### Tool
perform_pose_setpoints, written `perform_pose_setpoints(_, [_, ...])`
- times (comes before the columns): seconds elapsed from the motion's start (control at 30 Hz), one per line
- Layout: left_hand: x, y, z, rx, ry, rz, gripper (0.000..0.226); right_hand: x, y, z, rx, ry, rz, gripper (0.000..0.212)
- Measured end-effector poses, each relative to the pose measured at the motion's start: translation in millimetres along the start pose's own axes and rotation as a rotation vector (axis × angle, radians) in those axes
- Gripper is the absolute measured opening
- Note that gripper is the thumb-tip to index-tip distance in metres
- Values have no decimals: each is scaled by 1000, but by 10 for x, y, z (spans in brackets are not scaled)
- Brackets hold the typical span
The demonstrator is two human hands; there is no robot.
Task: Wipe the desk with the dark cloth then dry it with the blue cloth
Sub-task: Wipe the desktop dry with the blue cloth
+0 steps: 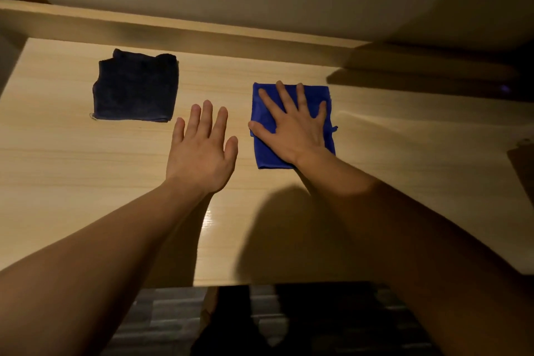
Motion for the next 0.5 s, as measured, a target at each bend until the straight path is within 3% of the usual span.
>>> perform_pose_setpoints(0.5, [-25,-155,-31,-20,38,62,70,-1612,309,629,76,-70,-43,75])
Point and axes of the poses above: each hand's wrist, its own x-axis towards the middle knuckle, its own y-axis out of the palm, z = x × y, the point moved 4 cm from there along x, towards the middle knuckle, and after that the axes turned 13 degrees about -y, right-handed, at the moved point
